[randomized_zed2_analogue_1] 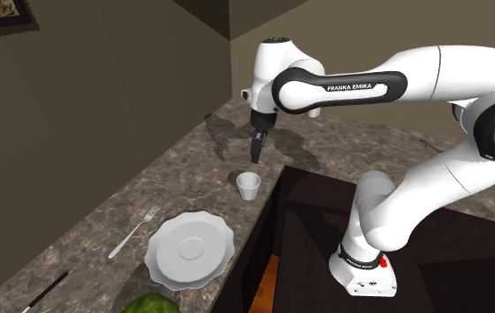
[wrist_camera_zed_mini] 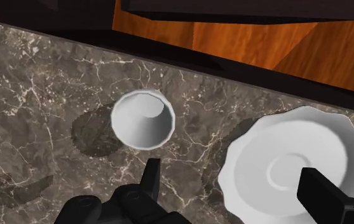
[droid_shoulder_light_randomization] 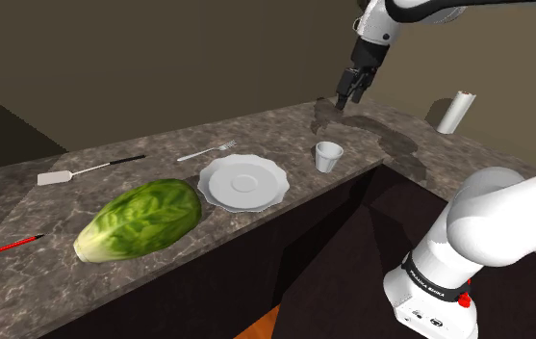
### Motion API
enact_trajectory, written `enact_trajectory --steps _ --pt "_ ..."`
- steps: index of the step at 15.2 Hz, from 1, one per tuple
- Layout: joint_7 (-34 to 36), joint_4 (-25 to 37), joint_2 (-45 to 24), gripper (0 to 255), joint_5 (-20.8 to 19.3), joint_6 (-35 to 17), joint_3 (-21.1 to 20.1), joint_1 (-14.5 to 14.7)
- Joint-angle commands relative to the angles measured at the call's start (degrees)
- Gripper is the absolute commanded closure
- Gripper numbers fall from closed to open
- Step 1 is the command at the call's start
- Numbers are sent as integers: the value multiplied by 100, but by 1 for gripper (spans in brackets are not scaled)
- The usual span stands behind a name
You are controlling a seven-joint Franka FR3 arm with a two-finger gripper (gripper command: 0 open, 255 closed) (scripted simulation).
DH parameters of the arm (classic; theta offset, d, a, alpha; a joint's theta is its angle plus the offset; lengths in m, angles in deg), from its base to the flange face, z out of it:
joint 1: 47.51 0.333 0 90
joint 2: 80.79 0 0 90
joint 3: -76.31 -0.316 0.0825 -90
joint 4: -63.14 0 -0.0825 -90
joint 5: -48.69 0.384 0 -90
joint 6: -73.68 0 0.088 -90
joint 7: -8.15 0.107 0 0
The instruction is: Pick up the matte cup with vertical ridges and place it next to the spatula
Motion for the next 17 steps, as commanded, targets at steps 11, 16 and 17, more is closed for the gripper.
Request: enact_trajectory --steps 11,16,17 --pt "-1464 -97 -1855 0 514 -1480 1466 -39" --pt "-2348 153 -2957 0 1213 -1930 2019 43" --pt "-2524 216 -3168 0 1375 -1985 2093 47"
